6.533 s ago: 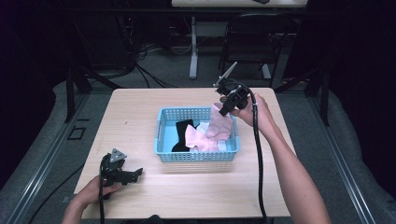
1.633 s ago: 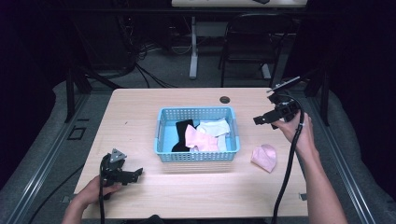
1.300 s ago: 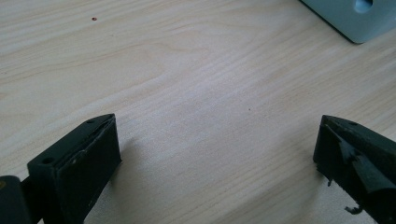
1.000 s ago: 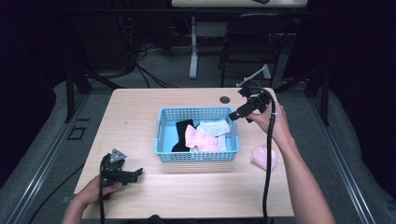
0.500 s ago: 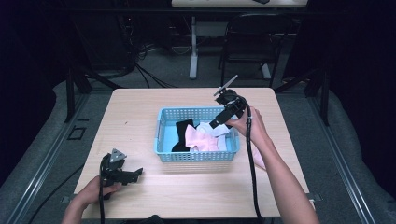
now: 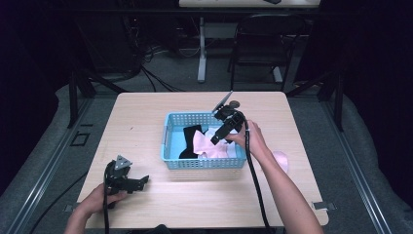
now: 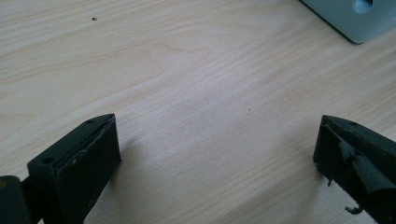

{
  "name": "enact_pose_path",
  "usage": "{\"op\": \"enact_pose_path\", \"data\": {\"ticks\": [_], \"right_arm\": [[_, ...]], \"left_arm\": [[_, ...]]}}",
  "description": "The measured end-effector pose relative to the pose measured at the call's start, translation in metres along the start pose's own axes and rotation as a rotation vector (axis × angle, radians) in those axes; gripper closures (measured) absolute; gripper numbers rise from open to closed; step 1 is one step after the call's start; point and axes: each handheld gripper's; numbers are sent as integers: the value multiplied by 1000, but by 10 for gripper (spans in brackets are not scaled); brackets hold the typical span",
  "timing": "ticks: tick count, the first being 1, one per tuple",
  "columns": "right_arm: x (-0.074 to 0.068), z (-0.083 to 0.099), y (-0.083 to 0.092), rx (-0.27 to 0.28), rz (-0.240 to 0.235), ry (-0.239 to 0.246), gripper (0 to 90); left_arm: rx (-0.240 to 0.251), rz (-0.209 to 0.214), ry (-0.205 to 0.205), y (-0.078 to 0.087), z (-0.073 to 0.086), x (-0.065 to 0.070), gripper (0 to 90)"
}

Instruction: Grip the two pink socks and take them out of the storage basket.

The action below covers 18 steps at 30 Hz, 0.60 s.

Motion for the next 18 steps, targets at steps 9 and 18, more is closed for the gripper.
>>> {"op": "enact_pose_path", "data": {"ticks": [9,18], "right_arm": [[-3,-4,-31,-67,-9,0,106],[-2,-7,-52,-132,2,-2,255]], "left_arm": [[0,0,0,0,0,0,3],[0,0,0,0,0,0,3]]}}
Point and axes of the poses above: each handheld gripper's, and its own axes: y roughly backward along the jaws, z roughly out of its underside, x roughly to its right, and after that the axes turned 5 degrees about -x, right-handed
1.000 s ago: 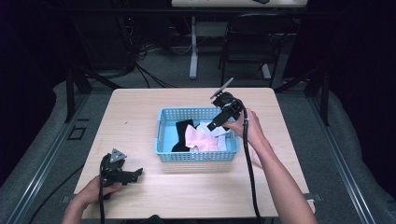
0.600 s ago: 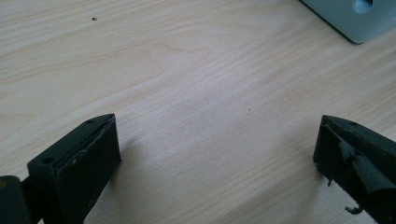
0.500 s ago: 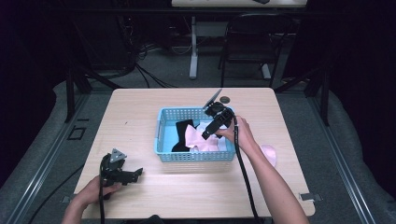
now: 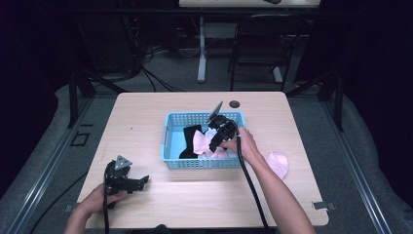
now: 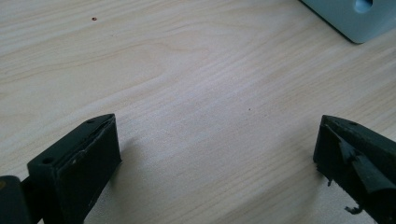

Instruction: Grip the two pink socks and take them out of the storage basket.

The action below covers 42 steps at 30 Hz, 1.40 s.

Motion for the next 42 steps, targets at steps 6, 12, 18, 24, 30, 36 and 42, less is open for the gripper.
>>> {"op": "enact_pose_path", "data": {"ticks": [6,12,18,24,30,36,42], "right_arm": [[2,0,-10,-15,15,-23,415],[4,0,-16,-39,35,-26,530],[5,2,-19,-27,72,-43,698],[5,4,-18,-1,55,-60,832],[8,9,-8,25,20,-60,854],[11,16,10,66,0,-60,856],[13,22,29,116,-20,-66,858]], "left_arm": [[0,0,0,0,0,0,3],[0,0,0,0,0,0,3],[0,0,0,0,0,0,3],[0,0,0,0,0,0,3],[0,0,0,0,0,0,3],[-1,0,0,0,0,0,3],[0,0,0,0,0,0,3]]}}
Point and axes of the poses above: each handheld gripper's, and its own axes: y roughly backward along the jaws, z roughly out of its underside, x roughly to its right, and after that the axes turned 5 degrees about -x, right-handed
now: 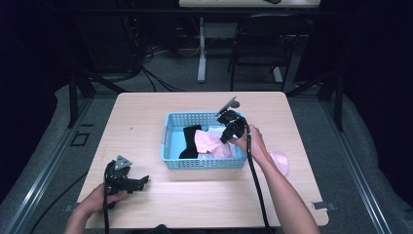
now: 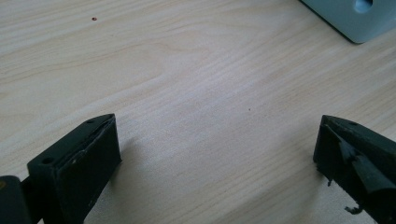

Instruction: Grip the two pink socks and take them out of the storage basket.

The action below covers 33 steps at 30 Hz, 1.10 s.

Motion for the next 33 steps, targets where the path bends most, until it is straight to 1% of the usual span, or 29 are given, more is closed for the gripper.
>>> {"op": "enact_pose_path", "data": {"ticks": [1,2,3,4,5,6,7,9,10,15,16,19,20,23,24,25,26,28,29,30,31,33], "right_arm": [[1,0,2,11,-7,-2,858],[2,1,5,8,-12,0,858],[2,1,6,20,-13,-12,859],[3,1,9,29,-12,-6,859],[4,1,11,23,-19,-4,859],[3,2,12,32,-19,-14,859],[4,2,15,37,-14,-7,859],[3,2,18,49,-21,-9,860],[3,2,21,57,-14,-8,860],[1,0,33,66,-15,-1,860],[1,0,35,61,-13,7,860],[0,0,40,74,-10,2,860],[0,0,46,87,-13,14,860],[0,0,51,97,-11,8,860],[1,0,58,104,-15,11,860],[1,0,58,104,-15,11,860],[1,1,64,116,-12,14,861],[1,1,66,115,-14,13,861],[2,2,69,124,-14,14,860],[3,3,77,130,-15,14,861],[2,3,79,142,-15,10,861],[3,4,86,145,-9,16,861]], "left_arm": [[0,0,0,0,0,0,3],[0,0,0,0,0,0,3],[0,0,0,0,0,0,3],[0,0,0,0,0,0,3],[0,0,0,0,0,0,3],[0,0,0,0,0,0,3],[0,0,0,0,0,0,3],[0,0,0,0,0,0,3],[0,0,0,0,0,0,3],[0,0,0,0,0,0,3],[0,0,-1,0,0,0,3],[0,0,0,0,0,0,3],[0,0,0,0,0,0,3],[0,0,0,0,0,0,3],[0,0,0,0,0,0,3],[0,0,0,0,0,0,3],[0,0,0,0,0,0,3],[0,0,0,0,0,0,3],[0,0,0,0,0,0,3],[-1,0,0,0,0,0,3],[0,0,-1,0,0,0,3],[0,0,0,0,0,0,3]]}}
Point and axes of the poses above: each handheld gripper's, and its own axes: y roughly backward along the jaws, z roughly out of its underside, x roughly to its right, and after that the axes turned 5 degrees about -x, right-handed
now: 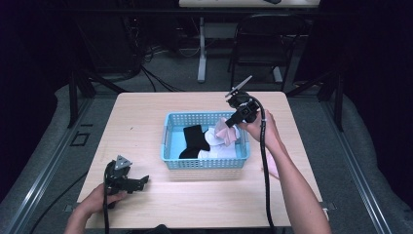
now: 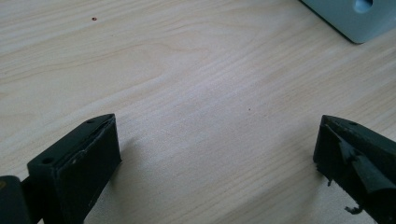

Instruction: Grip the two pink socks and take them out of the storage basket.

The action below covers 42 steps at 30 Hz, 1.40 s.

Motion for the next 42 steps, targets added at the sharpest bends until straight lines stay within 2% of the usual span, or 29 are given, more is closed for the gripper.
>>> {"op": "enact_pose_path", "data": {"ticks": [14,20,25,32,33,42], "right_arm": [[0,-1,46,57,23,3,860],[-1,-1,58,68,33,11,860],[-1,0,74,91,46,11,860],[3,3,92,111,65,7,861],[5,5,99,122,72,3,861],[18,20,122,149,106,-30,862]], "left_arm": [[0,0,0,0,0,0,3],[0,0,0,0,0,0,3],[0,0,0,0,0,0,3],[0,0,0,0,0,0,3],[0,0,0,0,0,0,3],[-1,0,1,0,0,0,3]]}}
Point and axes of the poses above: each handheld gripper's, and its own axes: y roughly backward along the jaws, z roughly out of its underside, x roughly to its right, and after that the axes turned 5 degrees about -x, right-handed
